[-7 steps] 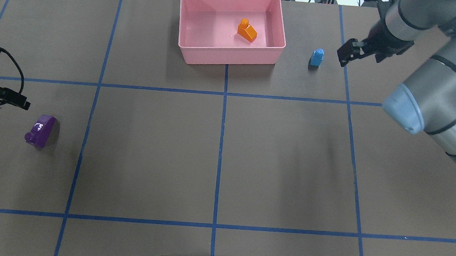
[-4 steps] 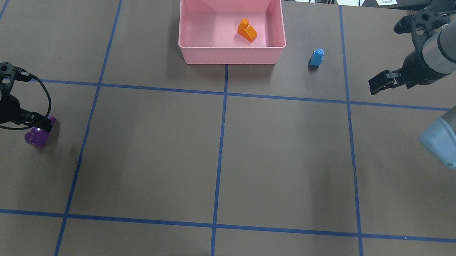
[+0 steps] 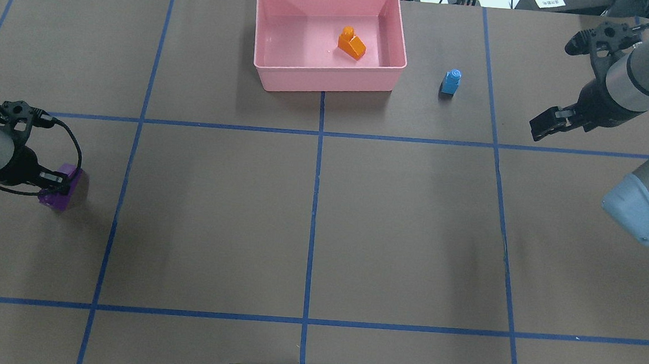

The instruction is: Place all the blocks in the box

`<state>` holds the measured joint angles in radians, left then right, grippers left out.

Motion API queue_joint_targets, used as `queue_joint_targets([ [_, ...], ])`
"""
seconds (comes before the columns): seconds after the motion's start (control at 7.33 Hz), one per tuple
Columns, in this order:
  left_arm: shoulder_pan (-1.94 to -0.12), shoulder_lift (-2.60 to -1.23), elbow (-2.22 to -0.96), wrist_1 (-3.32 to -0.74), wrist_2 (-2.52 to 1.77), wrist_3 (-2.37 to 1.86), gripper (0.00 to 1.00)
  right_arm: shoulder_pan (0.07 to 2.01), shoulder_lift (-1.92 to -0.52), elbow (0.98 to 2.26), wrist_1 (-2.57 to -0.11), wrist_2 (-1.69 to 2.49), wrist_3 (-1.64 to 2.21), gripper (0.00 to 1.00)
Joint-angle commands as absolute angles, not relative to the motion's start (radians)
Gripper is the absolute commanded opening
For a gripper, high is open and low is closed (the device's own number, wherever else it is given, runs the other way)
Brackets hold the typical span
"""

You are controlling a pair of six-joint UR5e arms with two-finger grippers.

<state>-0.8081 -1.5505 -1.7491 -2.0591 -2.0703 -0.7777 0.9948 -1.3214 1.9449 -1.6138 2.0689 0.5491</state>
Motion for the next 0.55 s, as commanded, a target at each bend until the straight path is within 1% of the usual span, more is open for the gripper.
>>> queue_joint_targets([
  [0.0,-0.813,-1.557,-1.793,-2.057,-2.071,-0.801,0.00,0.988,-1.306,1.924,-1.614,2.068,0.552,1.00],
  [0.14,-0.815,-1.583,-1.822,-2.059,-2.071,-0.895,0.00,0.983,-1.304,1.896,-1.570,2.066,0.555,1.00],
  [0.41,-0.821,-1.734,-1.825,-2.057,-1.983,-1.116,0.00,0.980,-1.290,1.751,-1.366,2.066,0.560,0.99],
])
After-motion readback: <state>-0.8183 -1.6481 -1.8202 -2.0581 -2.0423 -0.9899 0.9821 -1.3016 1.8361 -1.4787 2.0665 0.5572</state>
